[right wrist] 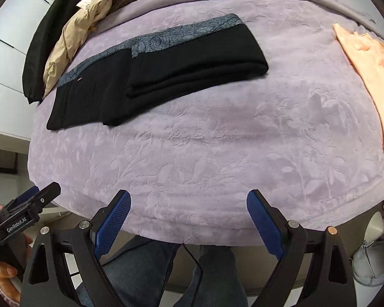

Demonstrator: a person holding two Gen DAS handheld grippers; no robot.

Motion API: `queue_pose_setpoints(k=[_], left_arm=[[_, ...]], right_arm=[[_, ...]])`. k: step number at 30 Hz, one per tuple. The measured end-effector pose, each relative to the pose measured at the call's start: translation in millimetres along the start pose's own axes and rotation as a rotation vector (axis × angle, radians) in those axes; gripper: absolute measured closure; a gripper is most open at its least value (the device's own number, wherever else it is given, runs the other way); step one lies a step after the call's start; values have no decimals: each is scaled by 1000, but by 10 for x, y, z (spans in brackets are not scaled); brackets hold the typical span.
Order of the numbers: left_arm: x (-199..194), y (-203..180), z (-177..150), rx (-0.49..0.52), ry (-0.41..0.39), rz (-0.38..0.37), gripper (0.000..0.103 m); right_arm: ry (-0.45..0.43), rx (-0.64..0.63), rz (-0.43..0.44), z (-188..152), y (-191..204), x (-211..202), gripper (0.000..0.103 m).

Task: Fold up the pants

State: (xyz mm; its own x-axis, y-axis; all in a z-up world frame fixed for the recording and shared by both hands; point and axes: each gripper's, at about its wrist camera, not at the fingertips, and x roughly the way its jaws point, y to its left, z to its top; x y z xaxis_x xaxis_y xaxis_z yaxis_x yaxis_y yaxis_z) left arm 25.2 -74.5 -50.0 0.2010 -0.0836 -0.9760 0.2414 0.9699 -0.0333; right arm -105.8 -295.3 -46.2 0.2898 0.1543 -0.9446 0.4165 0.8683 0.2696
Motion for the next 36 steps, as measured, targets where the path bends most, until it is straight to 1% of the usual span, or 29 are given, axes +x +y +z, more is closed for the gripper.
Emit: queue_pose_setpoints(k=[5,9,14,16,19,21,24,29,32,36], left_arm=[[17,250,267,-42,-28,-1,0],[47,480,552,-51,-45,-22,0],[212,806,927,-31,-15,-35,0],[280,876,1029,-18,-5,-36,0],[387,976,1176,-7,6,-41,0],[454,1050,1241,-24,18,-64,0],[575,1106,1307,-32,44,-100,0],[724,1148,1378,-20,60,-139,0],[783,1242,1428,-65,67,-167,0],[822,1398,1457,-131,36,-212,0]], right_arm=[[1,-3,-12,195,169,90,9],[5,2,-24,432,450,246,9],[-8,-18,5,746,1002,382,9],[-10,-18,13,856,1194,446,9],[11,-16,19,937,1375,552,9],[24,-35,-4,965,1476,611,9],[45,-30,-27,1002,1531,688,9],[57,16,-57,1035,1499,754,9],[61,13,-55,1032,1489,776,9],[86,4,-43,1028,1458,890,9]])
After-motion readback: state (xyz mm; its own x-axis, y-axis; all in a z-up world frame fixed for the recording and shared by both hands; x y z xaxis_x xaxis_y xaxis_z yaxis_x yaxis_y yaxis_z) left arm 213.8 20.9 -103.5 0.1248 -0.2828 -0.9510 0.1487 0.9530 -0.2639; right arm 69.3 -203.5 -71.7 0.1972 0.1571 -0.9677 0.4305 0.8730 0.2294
